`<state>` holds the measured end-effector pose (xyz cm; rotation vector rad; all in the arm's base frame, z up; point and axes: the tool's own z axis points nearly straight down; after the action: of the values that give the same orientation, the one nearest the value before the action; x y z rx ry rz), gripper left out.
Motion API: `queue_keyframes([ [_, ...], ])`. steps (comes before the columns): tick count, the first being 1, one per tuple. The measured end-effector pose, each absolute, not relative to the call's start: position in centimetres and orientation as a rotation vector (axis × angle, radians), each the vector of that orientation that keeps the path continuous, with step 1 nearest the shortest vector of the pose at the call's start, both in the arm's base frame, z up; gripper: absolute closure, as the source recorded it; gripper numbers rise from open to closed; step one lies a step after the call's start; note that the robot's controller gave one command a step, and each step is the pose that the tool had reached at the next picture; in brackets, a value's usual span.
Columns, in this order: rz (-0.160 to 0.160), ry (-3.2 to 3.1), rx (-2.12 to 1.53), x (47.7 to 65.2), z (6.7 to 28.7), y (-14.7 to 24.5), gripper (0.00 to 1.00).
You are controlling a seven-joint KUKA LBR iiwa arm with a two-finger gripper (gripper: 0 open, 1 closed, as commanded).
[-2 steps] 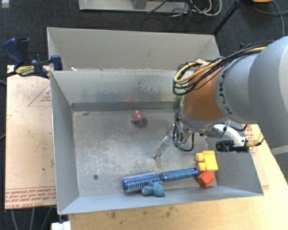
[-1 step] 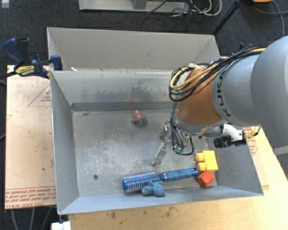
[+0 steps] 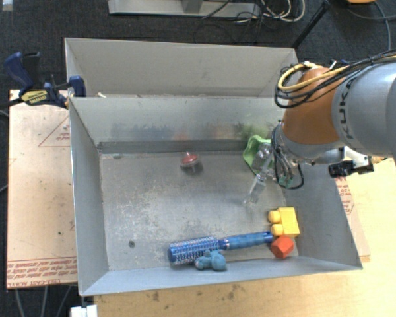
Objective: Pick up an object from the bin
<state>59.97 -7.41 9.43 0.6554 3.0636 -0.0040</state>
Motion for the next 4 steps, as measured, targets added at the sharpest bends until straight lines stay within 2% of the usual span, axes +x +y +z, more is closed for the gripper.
queue_keyframes([
  [1,-0.004,3.095,0.507,65.7,10.3,-13.4,0.00],
  [2,0.000,3.099,0.504,65.6,10.2,-13.0,1.00],
  [3,0.003,3.094,0.548,65.6,10.5,-9.7,1.00],
  [4,-0.002,3.096,0.540,62.0,11.1,-13.0,1.00],
])
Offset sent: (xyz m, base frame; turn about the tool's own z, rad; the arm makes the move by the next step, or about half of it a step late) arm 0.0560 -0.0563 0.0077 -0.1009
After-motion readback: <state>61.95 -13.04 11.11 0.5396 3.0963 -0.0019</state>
